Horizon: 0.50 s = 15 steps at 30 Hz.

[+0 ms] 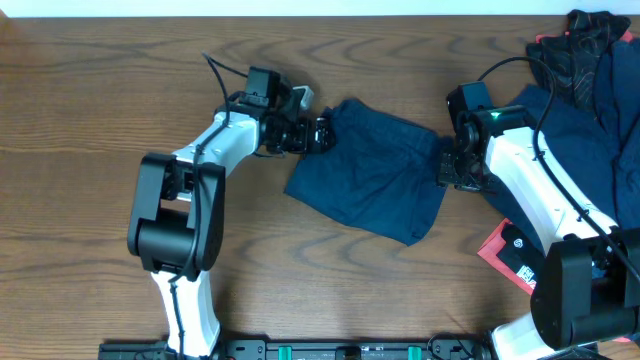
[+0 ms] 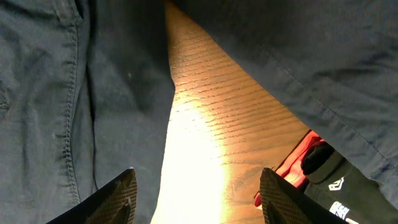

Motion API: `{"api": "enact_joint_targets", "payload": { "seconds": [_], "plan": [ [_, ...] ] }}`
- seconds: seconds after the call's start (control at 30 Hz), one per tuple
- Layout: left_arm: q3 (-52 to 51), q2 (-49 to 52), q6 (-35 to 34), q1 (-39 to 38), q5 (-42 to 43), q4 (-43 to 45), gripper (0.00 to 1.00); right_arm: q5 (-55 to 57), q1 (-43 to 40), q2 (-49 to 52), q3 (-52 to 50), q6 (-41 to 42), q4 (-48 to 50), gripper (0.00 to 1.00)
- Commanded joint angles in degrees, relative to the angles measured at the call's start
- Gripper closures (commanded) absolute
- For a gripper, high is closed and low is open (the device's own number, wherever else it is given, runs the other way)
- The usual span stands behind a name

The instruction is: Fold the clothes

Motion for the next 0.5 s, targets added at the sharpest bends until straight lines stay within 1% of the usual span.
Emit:
{"api": "enact_joint_targets", "payload": {
  "seconds": [0.0, 0.03, 0.07, 0.1, 0.17, 0.2, 0.23, 0.27, 0.3, 0.37, 0.47],
  "plan": [
    [0.46, 2.56, -0.09, -2.23, 1.97, -0.61, 0.01, -0.13, 0.7, 0.33, -0.35, 0.85, -0.04, 0.38],
    [0.46, 2.56, -0.09, -2.51, 1.97, -0.55, 0.0, -0.11, 0.7, 0.33, -0.35, 0.85, -0.04, 0.38],
    [0.46, 2.56, -0.09, -2.89, 1.97, -0.37, 0.04, -0.11, 0.7, 0.33, -0.35, 0.85, -0.04, 0.38],
    [0.46, 2.56, -0.09, -3.21, 1.99, -0.22, 0.09, -0.11, 0.7, 0.33, -0.35, 0.85, -0.04, 0.38],
    [0.46, 2.56, -0.09, -3.52, 2.19, -0.28, 0.35, -0.11, 0.7, 0.33, -0.35, 0.85, -0.09, 0.39],
    [0.46, 2.56, -0.11, -3.56, 2.69, -0.44, 0.52, -0.11, 0.7, 0.33, -0.35, 0.85, -0.11, 0.39],
    [0.46, 2.56, -0.11, -3.56, 3.37, -0.48, 0.75, -0.11, 0.7, 0.33, -0.35, 0.85, -0.11, 0.39],
    [0.46, 2.54, -0.13, -3.48, 3.56, -0.63, 0.88, -0.11, 0.7, 0.33, -0.35, 0.85, -0.09, 0.39],
    [0.46, 2.47, -0.15, -3.37, 3.54, -0.74, 0.94, -0.13, 0.7, 0.33, -0.35, 0.85, -0.11, 0.39],
    [0.48, 1.97, -0.57, -2.6, 3.5, -1.22, 0.94, -0.11, 0.7, 0.33, -0.35, 0.85, -0.22, 0.38],
    [0.48, 0.37, -3.26, -0.11, 3.17, -1.36, 0.94, -0.11, 0.7, 0.33, -0.35, 0.83, -0.35, 0.38]
  ]
}}
